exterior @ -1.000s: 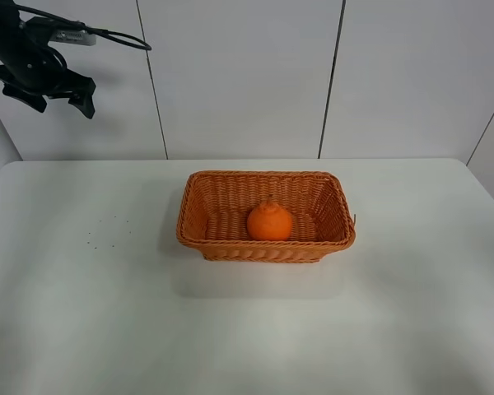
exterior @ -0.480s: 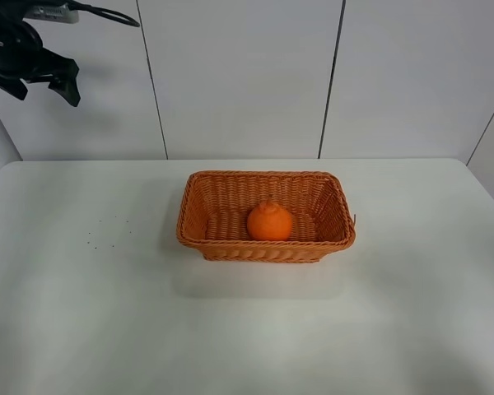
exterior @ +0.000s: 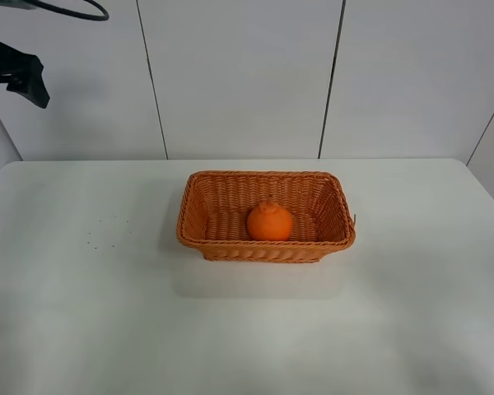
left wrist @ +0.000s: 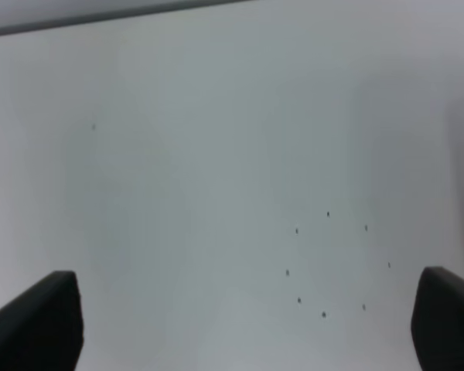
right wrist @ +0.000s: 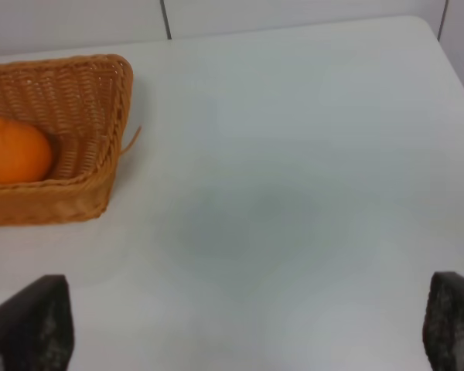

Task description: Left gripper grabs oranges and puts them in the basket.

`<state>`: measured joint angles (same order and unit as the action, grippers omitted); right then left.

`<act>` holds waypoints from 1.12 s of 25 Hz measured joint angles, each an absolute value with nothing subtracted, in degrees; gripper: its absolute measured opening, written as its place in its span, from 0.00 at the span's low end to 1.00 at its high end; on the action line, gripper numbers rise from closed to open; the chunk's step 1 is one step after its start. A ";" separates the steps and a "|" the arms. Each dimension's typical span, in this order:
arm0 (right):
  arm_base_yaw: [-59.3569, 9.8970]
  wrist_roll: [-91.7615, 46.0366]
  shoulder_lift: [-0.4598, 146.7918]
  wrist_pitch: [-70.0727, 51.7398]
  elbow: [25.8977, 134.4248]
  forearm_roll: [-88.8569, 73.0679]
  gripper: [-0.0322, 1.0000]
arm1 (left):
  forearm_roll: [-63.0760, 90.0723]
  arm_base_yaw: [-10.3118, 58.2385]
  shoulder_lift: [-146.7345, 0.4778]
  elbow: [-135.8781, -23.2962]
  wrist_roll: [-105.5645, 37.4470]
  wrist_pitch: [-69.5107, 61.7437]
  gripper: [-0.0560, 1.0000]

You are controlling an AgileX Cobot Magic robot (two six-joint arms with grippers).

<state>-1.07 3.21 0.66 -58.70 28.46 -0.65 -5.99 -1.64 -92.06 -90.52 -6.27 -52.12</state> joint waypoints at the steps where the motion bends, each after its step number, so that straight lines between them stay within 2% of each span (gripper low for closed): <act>1: -1.07 3.21 0.66 -58.70 28.46 -0.65 0.70 | -6.37 -1.64 -90.16 -87.71 -5.92 -50.61 0.95; 8: -1.07 3.21 0.66 -58.70 28.46 -0.65 0.70 | -12.02 -1.64 -73.76 -68.50 -0.91 -42.26 0.95; 14: -1.07 3.21 0.66 -58.70 28.46 -0.65 0.70 | -14.59 -1.64 -60.16 -56.28 3.44 -41.84 0.95; 21: -1.07 3.21 0.66 -58.70 28.46 -0.65 0.70 | -14.54 -1.64 -45.03 -47.82 4.24 -45.71 0.95; 28: -1.07 3.21 0.66 -58.70 28.46 -0.65 0.70 | -11.39 -1.64 -30.68 -43.94 4.38 -51.72 0.95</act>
<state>-1.07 3.21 0.66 -58.70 28.46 -0.65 -11.39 -1.64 -30.68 -43.94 4.38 -51.72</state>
